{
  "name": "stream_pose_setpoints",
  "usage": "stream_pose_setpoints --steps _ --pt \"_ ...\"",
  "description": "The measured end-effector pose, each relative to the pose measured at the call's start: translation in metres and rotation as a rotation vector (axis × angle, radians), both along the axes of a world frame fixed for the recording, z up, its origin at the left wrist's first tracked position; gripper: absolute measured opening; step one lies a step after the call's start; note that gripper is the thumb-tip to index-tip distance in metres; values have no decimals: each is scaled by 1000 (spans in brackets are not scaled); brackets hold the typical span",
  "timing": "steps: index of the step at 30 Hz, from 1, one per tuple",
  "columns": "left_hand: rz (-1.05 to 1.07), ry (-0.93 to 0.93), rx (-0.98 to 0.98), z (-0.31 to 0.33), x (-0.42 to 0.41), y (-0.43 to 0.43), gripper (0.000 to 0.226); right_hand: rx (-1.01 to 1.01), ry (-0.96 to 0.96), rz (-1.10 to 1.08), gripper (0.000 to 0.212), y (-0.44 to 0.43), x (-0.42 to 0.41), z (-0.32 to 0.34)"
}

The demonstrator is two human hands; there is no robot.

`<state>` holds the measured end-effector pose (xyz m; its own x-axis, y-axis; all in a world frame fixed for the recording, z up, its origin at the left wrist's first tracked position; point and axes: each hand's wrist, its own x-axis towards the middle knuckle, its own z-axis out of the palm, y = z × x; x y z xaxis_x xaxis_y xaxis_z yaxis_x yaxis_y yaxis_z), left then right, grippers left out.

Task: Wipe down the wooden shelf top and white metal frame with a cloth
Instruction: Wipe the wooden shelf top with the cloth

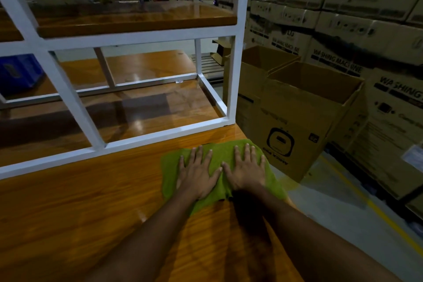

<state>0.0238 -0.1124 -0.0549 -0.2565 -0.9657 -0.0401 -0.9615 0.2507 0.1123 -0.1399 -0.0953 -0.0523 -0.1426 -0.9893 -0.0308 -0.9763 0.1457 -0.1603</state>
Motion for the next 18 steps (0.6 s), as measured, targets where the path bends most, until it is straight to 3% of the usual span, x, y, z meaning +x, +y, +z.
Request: stream_pose_setpoints --steps 18 --pt "-6 45 -37 3 -10 -65 69 -6 9 126 79 -84 -10 -3"
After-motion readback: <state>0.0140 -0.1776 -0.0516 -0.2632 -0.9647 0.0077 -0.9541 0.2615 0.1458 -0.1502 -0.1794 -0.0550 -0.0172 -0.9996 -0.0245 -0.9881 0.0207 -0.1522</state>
